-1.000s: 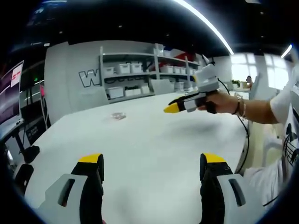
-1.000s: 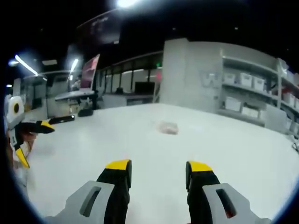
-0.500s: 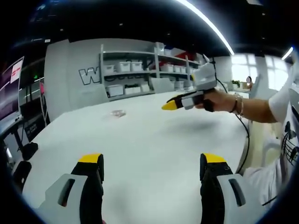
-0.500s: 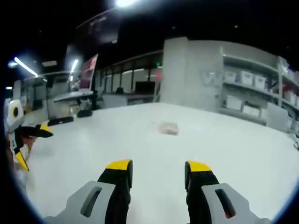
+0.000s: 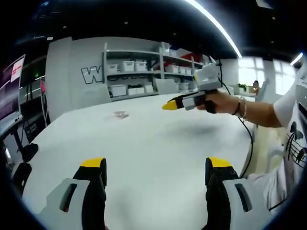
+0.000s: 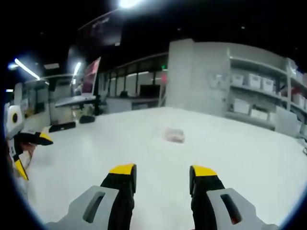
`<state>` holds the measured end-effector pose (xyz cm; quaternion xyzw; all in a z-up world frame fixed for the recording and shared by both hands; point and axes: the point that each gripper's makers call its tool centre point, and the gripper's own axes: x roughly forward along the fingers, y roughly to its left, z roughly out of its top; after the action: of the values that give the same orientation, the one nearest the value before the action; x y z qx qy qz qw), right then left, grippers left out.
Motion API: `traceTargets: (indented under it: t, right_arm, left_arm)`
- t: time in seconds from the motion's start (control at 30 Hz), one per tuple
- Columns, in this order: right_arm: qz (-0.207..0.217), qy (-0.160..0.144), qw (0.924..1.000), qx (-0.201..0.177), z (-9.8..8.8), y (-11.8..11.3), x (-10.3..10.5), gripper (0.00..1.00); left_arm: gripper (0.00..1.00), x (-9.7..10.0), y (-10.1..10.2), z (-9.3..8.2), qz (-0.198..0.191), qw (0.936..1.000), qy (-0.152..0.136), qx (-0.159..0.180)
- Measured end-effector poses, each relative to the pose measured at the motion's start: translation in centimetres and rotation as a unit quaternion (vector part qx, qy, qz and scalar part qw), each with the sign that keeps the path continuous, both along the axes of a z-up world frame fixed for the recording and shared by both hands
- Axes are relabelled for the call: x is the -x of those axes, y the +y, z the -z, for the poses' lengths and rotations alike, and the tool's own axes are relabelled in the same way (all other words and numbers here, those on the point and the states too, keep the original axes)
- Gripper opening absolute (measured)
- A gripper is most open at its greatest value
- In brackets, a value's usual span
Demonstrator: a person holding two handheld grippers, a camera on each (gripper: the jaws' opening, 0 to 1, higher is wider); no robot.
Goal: Open the resealable bag by pulling the two sides of the seal apart until the entire bag opening is separated and visibly accessible.
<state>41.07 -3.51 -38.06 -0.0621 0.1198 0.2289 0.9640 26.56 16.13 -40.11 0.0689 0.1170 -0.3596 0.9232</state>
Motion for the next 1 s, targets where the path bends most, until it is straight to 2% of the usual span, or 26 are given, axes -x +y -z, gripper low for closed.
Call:
traceTargets:
  t: [0.43,0.73,1.0]
  right_arm:
    - [-0.006,0.002,0.9999,0.011,-0.1,0.4,-1.0,0.42]
    - [-0.006,0.015,0.9998,0.009,0.8,0.7,-1.6,0.42]
    - [-0.014,0.023,0.9996,0.012,0.9,1.2,-2.2,0.43]
  left_arm:
    - [0.83,-0.9,-0.3,-1.2,-0.002,1.0,0.0,0.004]
    - [0.83,-1.3,0.4,-1.4,-0.012,0.9999,0.002,0.003]
    - [0.83,-1.5,0.0,-1.5,-0.009,0.9999,0.004,0.002]
